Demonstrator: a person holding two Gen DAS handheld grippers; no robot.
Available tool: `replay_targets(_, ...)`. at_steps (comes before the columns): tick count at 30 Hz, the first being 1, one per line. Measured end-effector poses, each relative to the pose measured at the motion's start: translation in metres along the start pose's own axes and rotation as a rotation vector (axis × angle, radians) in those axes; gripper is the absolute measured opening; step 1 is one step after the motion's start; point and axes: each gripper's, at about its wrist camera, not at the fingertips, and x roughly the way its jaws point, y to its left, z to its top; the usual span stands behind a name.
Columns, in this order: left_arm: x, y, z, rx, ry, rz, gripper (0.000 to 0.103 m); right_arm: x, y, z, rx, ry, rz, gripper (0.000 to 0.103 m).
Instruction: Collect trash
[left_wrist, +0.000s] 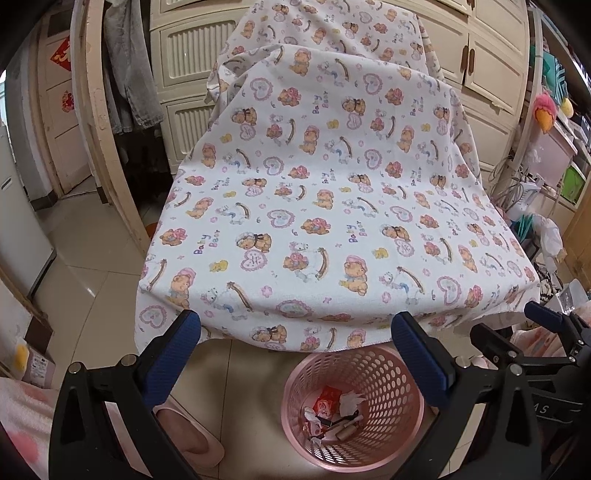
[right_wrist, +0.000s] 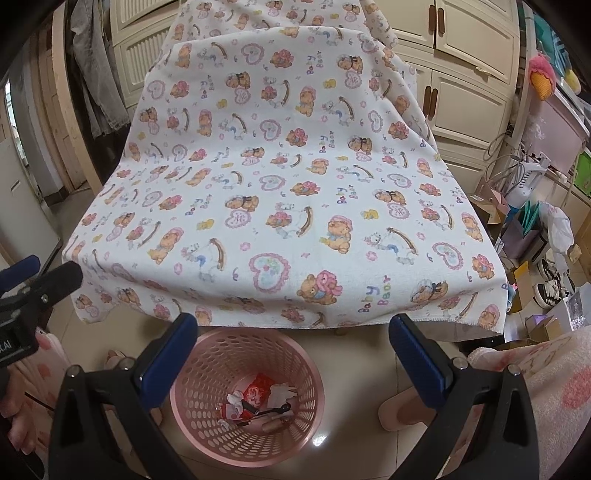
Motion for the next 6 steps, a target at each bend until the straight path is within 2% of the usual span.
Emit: replay_targets(6,0.0034,-0.0007,-0.0014,0.009,0.016,0.017,0.102,0.0013,-0.0007,-0.0004,-0.004,0.006,-0.006,0.103)
